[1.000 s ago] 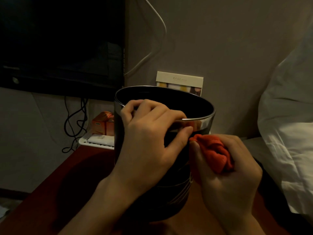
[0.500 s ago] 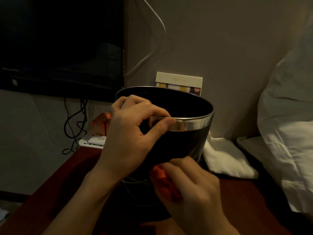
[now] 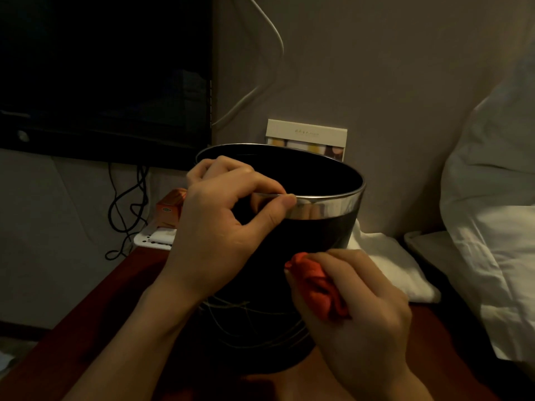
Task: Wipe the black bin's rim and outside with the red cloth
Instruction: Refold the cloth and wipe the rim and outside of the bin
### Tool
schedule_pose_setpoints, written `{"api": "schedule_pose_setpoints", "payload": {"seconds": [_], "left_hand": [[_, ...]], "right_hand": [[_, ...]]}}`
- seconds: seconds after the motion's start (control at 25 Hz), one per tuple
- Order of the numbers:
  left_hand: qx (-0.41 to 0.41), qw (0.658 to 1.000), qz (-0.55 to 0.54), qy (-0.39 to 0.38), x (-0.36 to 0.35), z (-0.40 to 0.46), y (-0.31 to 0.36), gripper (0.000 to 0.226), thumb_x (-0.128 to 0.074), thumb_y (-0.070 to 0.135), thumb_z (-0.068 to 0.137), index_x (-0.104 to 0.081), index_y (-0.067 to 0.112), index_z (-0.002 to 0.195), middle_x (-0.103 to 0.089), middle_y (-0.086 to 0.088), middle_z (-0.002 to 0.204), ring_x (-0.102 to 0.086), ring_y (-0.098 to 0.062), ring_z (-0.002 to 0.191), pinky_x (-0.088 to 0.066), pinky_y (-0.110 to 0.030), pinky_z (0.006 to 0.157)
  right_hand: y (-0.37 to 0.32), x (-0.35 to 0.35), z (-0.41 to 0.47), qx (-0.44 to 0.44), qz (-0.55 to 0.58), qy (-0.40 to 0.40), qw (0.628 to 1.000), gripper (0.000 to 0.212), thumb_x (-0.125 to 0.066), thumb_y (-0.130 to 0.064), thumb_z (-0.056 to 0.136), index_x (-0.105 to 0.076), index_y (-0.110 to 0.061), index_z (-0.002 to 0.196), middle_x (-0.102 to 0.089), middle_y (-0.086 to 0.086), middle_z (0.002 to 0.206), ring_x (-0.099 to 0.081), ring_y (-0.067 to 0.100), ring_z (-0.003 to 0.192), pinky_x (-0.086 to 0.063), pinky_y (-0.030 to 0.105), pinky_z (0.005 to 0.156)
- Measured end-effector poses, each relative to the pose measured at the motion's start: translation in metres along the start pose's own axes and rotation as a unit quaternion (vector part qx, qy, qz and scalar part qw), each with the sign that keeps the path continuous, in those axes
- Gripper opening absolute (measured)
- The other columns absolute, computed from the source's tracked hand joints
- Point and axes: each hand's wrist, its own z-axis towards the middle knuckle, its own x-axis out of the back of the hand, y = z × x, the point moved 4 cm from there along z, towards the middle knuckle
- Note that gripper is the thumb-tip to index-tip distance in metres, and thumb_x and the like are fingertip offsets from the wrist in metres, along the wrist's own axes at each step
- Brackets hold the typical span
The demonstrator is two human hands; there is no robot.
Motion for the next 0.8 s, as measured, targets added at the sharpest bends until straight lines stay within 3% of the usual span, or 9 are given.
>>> {"api": "schedule_pose_setpoints", "payload": {"seconds": [0.24, 0.4, 0.64, 0.8], "left_hand": [[0.011, 1.0, 0.025, 0.012, -0.001, -0.002, 0.005, 0.007, -0.059, 0.039, 0.084, -0.062, 0.033, 0.084, -0.057, 0.017, 0.077, -0.052, 0.0, 0.091, -0.03, -0.034, 0.099], [-0.008, 0.998, 0.062, 0.007, -0.009, -0.004, 0.013, 0.01, -0.059, 0.038, 0.086, -0.064, 0.029, 0.087, -0.049, 0.025, 0.073, -0.05, -0.002, 0.09, -0.024, -0.029, 0.099], [-0.004, 0.999, 0.036, 0.009, -0.004, -0.003, 0.005, 0.014, -0.062, 0.043, 0.082, -0.063, 0.03, 0.084, -0.057, 0.017, 0.074, -0.05, 0.0, 0.091, -0.022, -0.023, 0.099], [-0.007, 0.999, 0.034, 0.015, -0.005, -0.002, 0.004, 0.014, -0.062, 0.043, 0.082, -0.063, 0.029, 0.084, -0.056, 0.015, 0.071, -0.049, 0.001, 0.089, -0.026, -0.027, 0.097]], "right_hand": [[-0.003, -0.011, -0.006, -0.008, 0.022, -0.032, 0.999, 0.017, -0.082, -0.028, 0.086, -0.081, -0.012, 0.092, -0.072, -0.001, 0.092, -0.067, 0.008, 0.078, -0.053, 0.019, 0.069], [-0.004, -0.005, -0.003, -0.043, 0.056, -0.005, 0.997, 0.022, -0.079, -0.033, 0.087, -0.08, -0.012, 0.094, -0.07, -0.002, 0.092, -0.065, 0.005, 0.08, -0.052, 0.016, 0.072], [-0.004, -0.01, -0.004, -0.064, 0.086, -0.012, 0.994, 0.024, -0.079, -0.034, 0.087, -0.078, -0.012, 0.097, -0.069, -0.005, 0.095, -0.064, 0.001, 0.086, -0.05, 0.013, 0.076], [-0.007, -0.014, -0.01, -0.03, 0.049, -0.014, 0.998, 0.022, -0.08, -0.032, 0.087, -0.08, -0.012, 0.095, -0.071, -0.001, 0.095, -0.066, 0.005, 0.083, -0.053, 0.015, 0.074]]}}
